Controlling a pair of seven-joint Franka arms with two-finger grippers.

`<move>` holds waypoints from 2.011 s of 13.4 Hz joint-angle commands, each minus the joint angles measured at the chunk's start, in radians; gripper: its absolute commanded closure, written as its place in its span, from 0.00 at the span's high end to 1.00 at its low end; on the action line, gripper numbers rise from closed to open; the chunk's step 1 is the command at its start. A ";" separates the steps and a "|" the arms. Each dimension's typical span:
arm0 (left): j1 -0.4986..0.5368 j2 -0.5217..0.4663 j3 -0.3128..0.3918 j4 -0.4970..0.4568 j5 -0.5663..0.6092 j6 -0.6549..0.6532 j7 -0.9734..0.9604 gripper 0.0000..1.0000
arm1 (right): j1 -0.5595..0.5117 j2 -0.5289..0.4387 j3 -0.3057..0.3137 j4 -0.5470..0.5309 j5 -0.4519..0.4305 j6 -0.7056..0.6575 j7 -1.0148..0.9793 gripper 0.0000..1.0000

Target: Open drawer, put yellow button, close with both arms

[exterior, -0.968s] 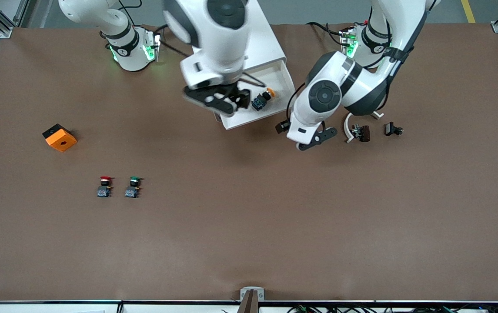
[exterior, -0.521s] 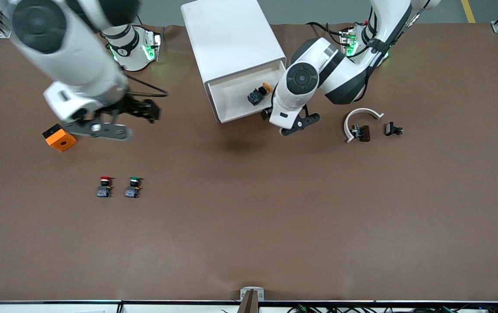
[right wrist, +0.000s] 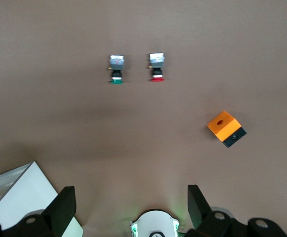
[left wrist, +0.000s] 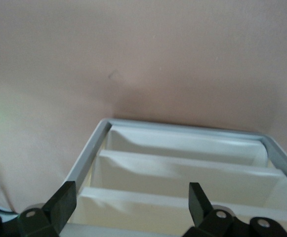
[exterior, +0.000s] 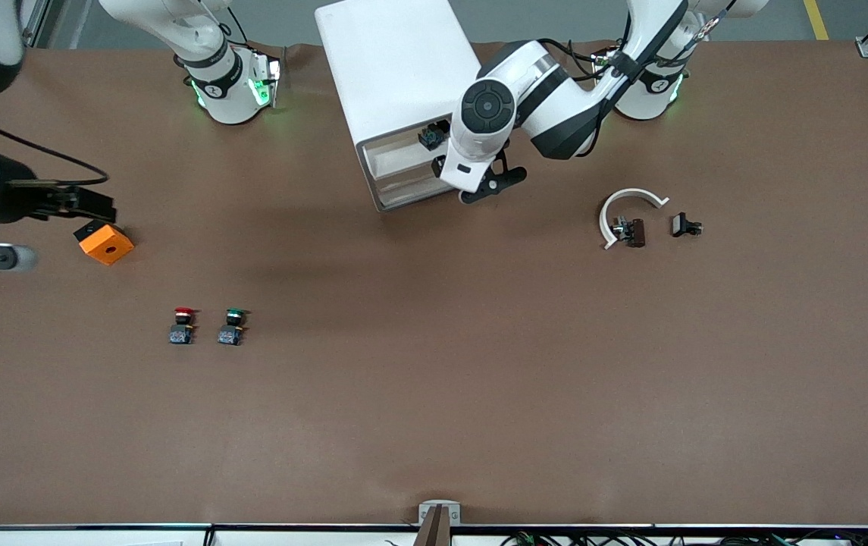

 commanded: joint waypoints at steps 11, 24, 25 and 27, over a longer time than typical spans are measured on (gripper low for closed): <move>0.046 0.014 -0.008 0.010 -0.075 0.013 -0.072 1.00 | -0.098 -0.007 0.027 -0.065 -0.007 -0.026 -0.125 1.00; 0.477 -0.056 -0.008 0.370 0.400 -0.230 0.214 1.00 | -0.109 -0.104 0.033 -0.026 -0.007 -0.010 -0.124 1.00; 0.532 -0.058 -0.011 0.398 0.394 -0.240 0.289 1.00 | -0.112 -0.111 0.030 -0.026 0.002 -0.016 -0.120 1.00; 0.599 -0.073 -0.012 0.412 0.403 -0.263 0.403 1.00 | -0.118 -0.154 0.028 -0.039 0.009 -0.019 -0.117 1.00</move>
